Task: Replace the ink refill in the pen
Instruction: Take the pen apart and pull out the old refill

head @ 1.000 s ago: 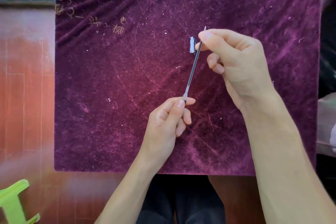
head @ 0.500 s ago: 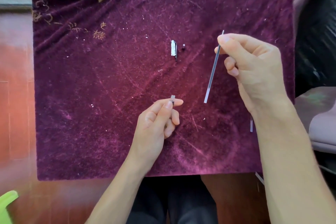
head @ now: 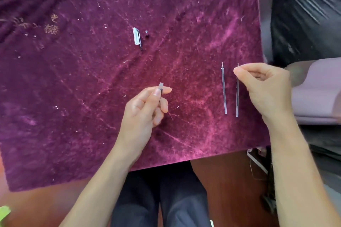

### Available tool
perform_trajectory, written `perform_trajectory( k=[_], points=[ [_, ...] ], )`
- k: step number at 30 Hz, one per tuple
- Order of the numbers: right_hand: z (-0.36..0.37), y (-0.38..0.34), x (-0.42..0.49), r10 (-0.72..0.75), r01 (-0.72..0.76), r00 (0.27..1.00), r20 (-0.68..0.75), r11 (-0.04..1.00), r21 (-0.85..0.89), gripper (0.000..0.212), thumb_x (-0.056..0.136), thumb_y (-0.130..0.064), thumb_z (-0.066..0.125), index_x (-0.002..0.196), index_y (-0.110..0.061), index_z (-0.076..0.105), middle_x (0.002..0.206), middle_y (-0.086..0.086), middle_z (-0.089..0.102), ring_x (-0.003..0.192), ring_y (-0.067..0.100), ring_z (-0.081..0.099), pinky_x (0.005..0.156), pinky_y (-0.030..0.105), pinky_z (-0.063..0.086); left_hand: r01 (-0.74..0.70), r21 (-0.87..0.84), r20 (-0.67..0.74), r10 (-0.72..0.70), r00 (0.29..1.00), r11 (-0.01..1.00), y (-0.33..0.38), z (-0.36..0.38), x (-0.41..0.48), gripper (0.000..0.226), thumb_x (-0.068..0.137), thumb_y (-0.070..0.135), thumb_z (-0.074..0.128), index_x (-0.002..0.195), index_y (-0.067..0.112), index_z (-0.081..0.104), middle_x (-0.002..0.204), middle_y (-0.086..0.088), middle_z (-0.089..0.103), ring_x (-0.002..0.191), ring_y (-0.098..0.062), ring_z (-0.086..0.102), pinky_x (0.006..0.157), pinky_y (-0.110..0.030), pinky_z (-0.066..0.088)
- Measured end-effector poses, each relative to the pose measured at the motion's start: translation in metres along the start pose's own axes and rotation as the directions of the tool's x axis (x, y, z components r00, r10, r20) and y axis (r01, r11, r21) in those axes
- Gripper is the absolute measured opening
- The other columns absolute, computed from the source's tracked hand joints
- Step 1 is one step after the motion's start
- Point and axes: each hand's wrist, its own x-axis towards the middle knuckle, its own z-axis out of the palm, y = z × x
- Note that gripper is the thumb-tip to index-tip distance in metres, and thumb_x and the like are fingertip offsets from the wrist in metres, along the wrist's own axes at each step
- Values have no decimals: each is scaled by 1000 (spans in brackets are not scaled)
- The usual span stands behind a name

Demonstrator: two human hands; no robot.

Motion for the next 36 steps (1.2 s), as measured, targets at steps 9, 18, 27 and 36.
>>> perform_trajectory(
  k=[9, 18, 27, 36],
  points=[
    [8, 12, 3, -47, 39, 998, -41, 984, -175, 4, 89, -35, 80, 90, -38, 79, 76, -23, 72, 67, -18, 66, 64, -1, 47, 8, 21, 14, -8, 1000, 1000, -1, 14, 1, 31, 108, 23, 45, 112, 11, 73, 76, -6, 59, 50, -8, 40, 50, -16, 38],
    [9, 9, 3, -51, 39, 998, -49, 974, -225, 2, 91, -34, 79, 92, -36, 78, 76, -23, 69, 69, -22, 63, 64, -4, 44, 5, 21, 2, -5, 1000, 1000, -1, 13, -2, 31, 108, 22, 45, 112, 11, 73, 75, -5, 59, 49, -6, 41, 48, -16, 37],
    [11, -5, -1, -109, 88, 992, -67, 961, -262, 7, 91, -34, 75, 89, -29, 81, 68, -22, 67, 62, -14, 62, 65, 0, 43, 0, 10, 4, 0, 1000, 1000, 1, 9, -4, 30, 108, 26, 46, 112, 16, 74, 76, -5, 59, 51, -5, 42, 49, -14, 39],
    [25, -17, 2, -86, 79, 996, -5, 934, -348, 19, 91, -47, 77, 87, -29, 80, 72, -17, 69, 70, 2, 65, 66, 15, 43, -8, -7, -2, 8, 1000, 1000, 1, 5, -3, 30, 107, 28, 46, 111, 17, 74, 75, -2, 60, 49, -4, 42, 48, -12, 38]
  ],
)
